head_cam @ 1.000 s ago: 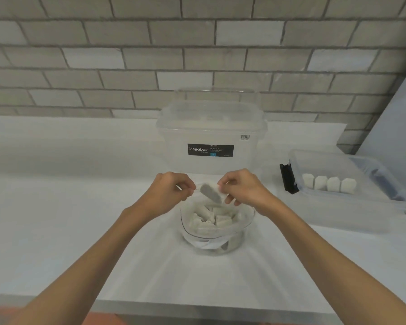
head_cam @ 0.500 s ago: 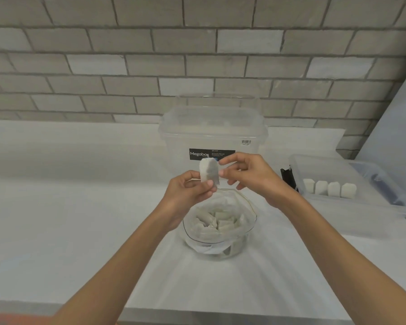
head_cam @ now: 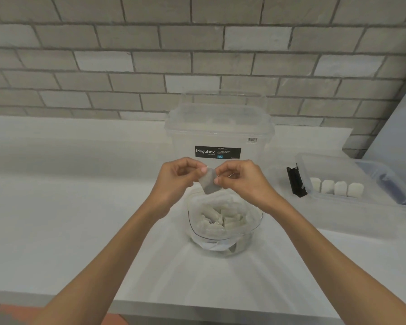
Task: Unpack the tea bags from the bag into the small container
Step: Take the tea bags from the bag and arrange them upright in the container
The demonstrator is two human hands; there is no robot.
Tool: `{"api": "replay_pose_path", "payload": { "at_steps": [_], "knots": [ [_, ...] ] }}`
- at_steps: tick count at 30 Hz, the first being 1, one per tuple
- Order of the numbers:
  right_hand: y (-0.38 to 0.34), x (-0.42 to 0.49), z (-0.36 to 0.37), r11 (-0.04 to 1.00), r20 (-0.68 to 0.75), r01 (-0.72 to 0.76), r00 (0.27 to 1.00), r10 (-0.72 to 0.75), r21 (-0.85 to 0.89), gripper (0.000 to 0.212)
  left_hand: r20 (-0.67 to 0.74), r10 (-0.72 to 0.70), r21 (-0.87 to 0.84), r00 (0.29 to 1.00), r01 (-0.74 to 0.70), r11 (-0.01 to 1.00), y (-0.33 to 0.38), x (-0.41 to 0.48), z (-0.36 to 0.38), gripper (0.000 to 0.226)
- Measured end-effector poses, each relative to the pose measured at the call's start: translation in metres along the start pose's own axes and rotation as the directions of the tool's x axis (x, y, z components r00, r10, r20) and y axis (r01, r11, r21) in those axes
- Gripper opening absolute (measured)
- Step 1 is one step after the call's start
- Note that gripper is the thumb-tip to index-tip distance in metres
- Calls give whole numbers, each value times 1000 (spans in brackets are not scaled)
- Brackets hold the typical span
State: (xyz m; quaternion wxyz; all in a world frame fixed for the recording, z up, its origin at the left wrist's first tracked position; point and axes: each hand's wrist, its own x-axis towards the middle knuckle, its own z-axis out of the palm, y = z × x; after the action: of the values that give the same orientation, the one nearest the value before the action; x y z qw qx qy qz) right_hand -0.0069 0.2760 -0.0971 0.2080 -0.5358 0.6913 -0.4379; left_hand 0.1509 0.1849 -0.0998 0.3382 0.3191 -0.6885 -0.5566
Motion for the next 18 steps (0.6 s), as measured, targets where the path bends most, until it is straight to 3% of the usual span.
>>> {"api": "replay_pose_path", "payload": {
  "at_steps": [7,9,12,18],
  "knots": [
    [23,-9,27,922,130,-124,974,183,-366,21,-70,31,217,997,-15,976,-15,1,-17,3],
    [28,-12,34,895,155,-125,965,209,-429,16,-85,26,247,996,-5,969,-15,0,-19,3],
    [32,-11,34,886,146,-134,965,219,-444,4,-97,20,269,995,6,963,-15,-1,-21,7],
    [27,-8,16,935,107,-196,966,237,-296,11,-70,9,298,998,12,955,-18,-3,-21,17]
  ]
}}
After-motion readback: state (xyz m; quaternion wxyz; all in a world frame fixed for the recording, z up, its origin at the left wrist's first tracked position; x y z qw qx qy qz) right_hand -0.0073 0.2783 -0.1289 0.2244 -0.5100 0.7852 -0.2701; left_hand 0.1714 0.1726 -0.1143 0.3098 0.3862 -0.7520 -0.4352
